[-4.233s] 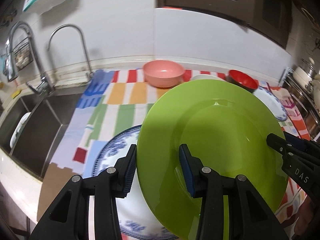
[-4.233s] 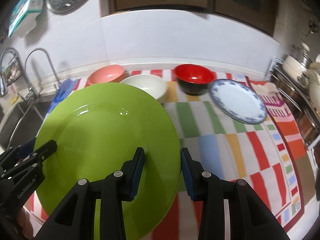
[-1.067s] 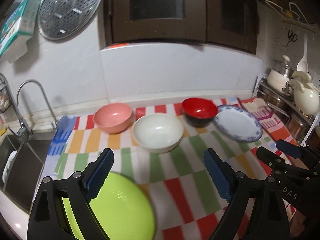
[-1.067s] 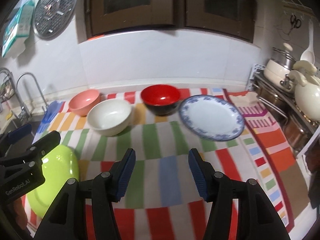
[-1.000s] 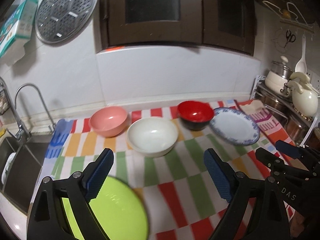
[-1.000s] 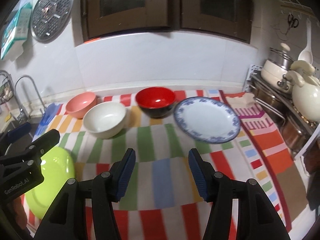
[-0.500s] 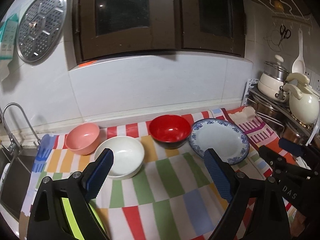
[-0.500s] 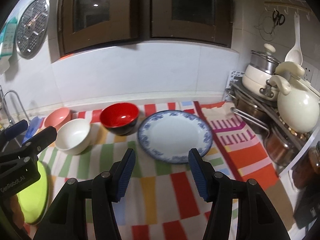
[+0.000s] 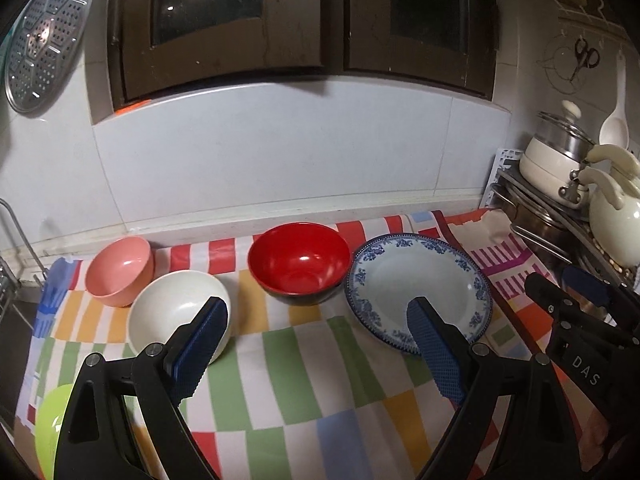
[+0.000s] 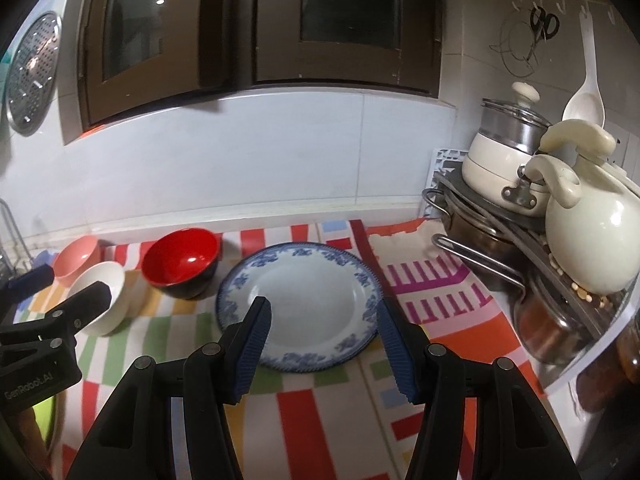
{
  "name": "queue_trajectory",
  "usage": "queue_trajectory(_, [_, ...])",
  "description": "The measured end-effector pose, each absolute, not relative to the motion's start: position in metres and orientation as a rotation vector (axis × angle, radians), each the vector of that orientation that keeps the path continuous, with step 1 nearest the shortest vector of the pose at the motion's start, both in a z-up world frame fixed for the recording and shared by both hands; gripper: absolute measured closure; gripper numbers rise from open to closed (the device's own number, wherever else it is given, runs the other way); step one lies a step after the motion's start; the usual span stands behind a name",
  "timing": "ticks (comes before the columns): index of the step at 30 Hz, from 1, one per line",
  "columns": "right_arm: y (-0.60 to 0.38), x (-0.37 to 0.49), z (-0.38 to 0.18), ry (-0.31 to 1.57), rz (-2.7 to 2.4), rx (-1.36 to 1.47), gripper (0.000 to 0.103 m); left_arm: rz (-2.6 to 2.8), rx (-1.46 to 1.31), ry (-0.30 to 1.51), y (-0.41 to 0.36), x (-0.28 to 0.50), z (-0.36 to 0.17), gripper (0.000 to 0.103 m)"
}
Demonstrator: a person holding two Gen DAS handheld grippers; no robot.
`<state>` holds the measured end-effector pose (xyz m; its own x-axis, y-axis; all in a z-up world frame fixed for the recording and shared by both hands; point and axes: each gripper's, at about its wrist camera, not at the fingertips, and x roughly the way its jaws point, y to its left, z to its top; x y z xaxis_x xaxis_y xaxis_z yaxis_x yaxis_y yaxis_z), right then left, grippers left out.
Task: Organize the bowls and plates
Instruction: 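Move both grippers to the rim of the blue-and-white patterned plate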
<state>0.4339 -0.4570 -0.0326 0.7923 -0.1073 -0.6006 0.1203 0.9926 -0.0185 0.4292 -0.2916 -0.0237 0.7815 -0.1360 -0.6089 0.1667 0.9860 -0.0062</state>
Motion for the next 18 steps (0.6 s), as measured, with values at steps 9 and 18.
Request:
queue_trajectory(9, [-0.482,0.467,-0.055,0.653,-0.142,0.04,0.047,-0.146,0.03,0.667,-0.314,0.461,-0.052,0.014])
queue_trajectory(18, [-0.508,0.504,-0.088,0.697,-0.169,0.075,0.047,-0.142,0.055,0.708,-0.336,0.491,-0.085,0.023])
